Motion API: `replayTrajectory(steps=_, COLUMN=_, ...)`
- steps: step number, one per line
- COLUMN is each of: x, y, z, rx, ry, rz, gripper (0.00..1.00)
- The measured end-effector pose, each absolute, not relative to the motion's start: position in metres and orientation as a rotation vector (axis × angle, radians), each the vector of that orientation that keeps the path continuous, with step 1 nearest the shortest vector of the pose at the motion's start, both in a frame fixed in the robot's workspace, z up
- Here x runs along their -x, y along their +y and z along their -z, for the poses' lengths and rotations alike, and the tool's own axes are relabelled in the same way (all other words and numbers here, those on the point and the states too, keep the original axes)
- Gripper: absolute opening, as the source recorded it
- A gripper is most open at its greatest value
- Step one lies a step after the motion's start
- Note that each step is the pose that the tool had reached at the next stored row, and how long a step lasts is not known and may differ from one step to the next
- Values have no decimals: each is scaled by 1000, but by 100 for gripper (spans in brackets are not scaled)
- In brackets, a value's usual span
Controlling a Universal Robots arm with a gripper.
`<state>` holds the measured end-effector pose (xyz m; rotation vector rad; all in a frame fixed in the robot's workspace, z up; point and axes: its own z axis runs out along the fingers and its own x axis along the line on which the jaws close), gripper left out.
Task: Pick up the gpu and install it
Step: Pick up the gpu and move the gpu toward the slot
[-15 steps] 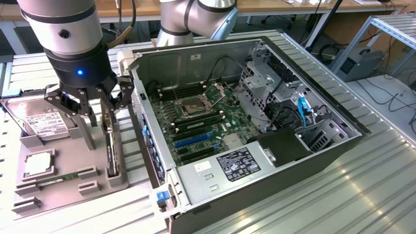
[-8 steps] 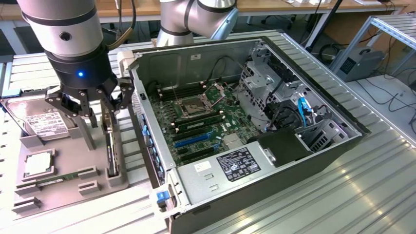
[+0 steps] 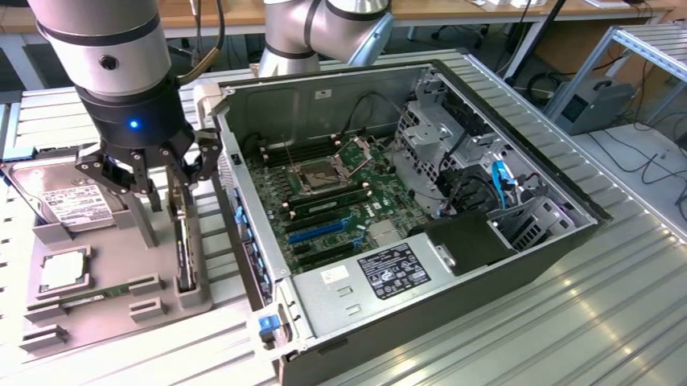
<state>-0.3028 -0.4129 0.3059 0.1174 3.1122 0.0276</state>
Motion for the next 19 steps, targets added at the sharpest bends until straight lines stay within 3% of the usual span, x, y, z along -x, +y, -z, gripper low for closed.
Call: replayTrajectory(steps=19, x=303, y=-413, z=-301, rx=-117, ry=3112, rz=-28, gripper=42)
